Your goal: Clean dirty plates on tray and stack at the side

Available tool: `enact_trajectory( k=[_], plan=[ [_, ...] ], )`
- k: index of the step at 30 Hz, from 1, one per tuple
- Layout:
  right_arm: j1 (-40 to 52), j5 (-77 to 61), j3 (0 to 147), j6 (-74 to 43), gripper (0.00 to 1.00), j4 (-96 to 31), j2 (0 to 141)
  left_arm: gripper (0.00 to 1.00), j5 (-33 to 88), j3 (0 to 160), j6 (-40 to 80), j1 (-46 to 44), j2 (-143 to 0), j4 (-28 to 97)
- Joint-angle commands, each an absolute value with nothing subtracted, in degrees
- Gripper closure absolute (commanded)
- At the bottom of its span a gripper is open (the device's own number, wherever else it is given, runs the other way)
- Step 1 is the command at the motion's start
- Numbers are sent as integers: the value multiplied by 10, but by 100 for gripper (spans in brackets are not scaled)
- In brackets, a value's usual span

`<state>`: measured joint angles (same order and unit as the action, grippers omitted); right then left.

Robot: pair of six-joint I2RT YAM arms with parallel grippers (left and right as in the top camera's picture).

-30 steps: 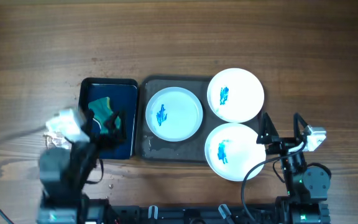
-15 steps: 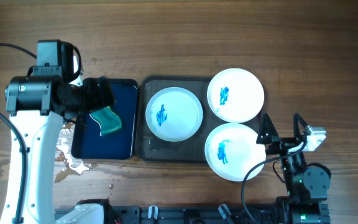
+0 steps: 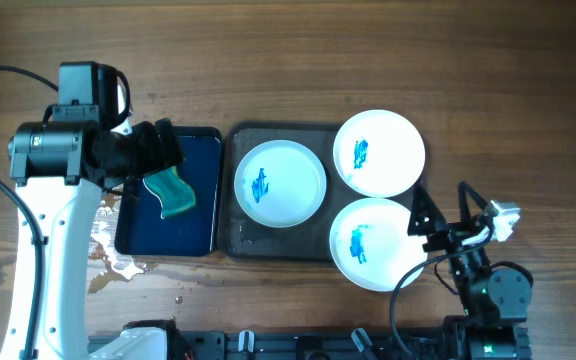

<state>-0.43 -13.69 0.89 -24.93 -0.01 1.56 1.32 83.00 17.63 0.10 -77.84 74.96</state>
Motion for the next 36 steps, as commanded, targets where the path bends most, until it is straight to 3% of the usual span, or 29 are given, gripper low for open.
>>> enact_trajectory(
  k=[1,7,11,19,23,26,30,33,36],
  plan=[
    [-4,-181,96,-214,1,-31,48,0,10,842,171,-2,-777,744],
    [-4,-201,314,-134,0,-150,245,0,30,842,171,-2,-777,728],
    [-3,-249,532,-117,0,-358,494,0,29,842,169,-12,-777,686],
    [24,-249,724,-62,0,-620,816,0,25,842,165,-23,-777,621],
    [70,-257,724,-57,1,-623,895,0,15,842,164,-23,-777,617],
    [154,-255,724,-41,0,-604,917,0,10,842,137,-23,-778,617],
    [253,-249,721,-61,0,-512,924,0,10,836,130,-23,-787,619],
    [277,-249,720,-92,0,-457,925,0,10,817,59,-23,-805,620],
    [279,-256,720,-119,0,-430,925,0,10,812,60,-23,-845,649]
  ],
)
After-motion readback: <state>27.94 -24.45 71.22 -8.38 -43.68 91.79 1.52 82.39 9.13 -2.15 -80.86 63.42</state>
